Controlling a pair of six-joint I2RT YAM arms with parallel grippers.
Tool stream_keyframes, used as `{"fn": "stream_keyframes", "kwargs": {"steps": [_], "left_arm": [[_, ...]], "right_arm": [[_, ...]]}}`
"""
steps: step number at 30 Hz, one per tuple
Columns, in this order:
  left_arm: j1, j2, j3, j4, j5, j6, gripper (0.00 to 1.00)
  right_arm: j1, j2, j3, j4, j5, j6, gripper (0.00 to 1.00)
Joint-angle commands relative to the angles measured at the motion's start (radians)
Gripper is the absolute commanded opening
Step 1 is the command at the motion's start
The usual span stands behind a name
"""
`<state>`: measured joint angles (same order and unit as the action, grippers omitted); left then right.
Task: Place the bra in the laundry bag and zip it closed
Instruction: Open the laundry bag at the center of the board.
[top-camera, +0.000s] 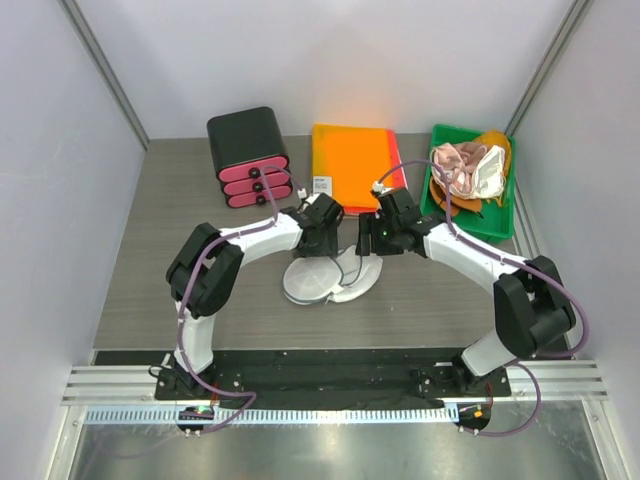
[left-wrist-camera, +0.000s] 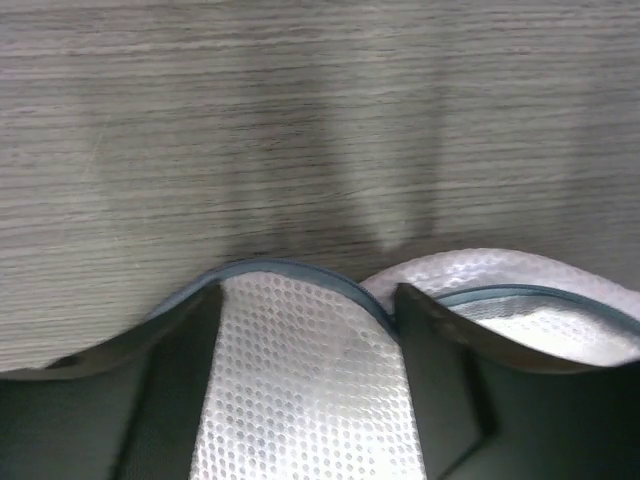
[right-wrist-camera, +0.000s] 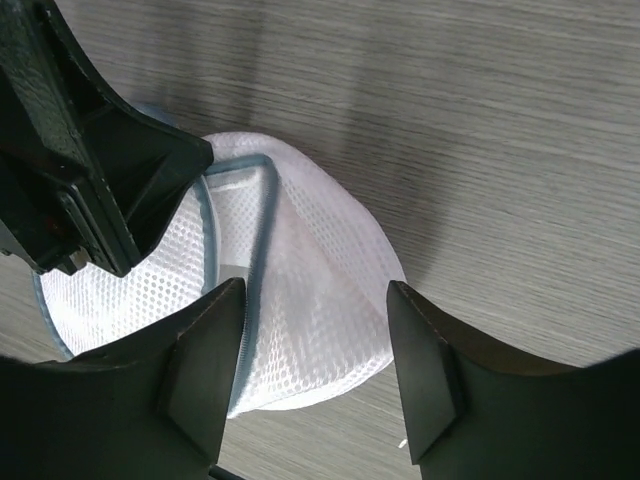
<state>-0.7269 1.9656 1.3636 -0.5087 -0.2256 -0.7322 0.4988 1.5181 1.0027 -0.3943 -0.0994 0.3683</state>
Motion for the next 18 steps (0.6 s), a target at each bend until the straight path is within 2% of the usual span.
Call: {"fn": "stream_keyframes", "kwargs": {"steps": [1,5,8,10,11,14,18], "left_arm": [[-0.019,0.013,0.016,-0.031,-0.096,0.013,0.62],[-0.057,-0.068,-0.032,-0.013,-0.188,0.024,0.32],[-0.072,-0.111,-0.035,-0.017,-0.202,0.034,0.17],[-0.089,-0.131,-0.020,-0.040,-0.211,0.048,0.10],[-0.095,-0.151,-0.014,-0.048,-0.233,0.053,0.00],[-0.150,-0.200,0.014,-0.080,-0.283,0.079,0.00],[-0.274,-0.273,0.026,-0.062,-0.389,0.103,0.00]], "right_arm": [[0.018,0.034,0.040,0.005,0.004,-0.005,0.64],[0.024,0.051,0.039,0.012,0.000,0.000,0.60],[0.027,0.057,0.039,0.015,0.000,0.003,0.56],[0.027,0.048,0.036,0.015,-0.003,0.006,0.55],[0.027,0.031,0.021,0.017,-0.003,0.006,0.55],[0.029,-0.007,-0.039,0.020,0.001,0.020,0.47],[0.032,-0.143,-0.176,0.043,-0.006,0.061,0.47]]}}
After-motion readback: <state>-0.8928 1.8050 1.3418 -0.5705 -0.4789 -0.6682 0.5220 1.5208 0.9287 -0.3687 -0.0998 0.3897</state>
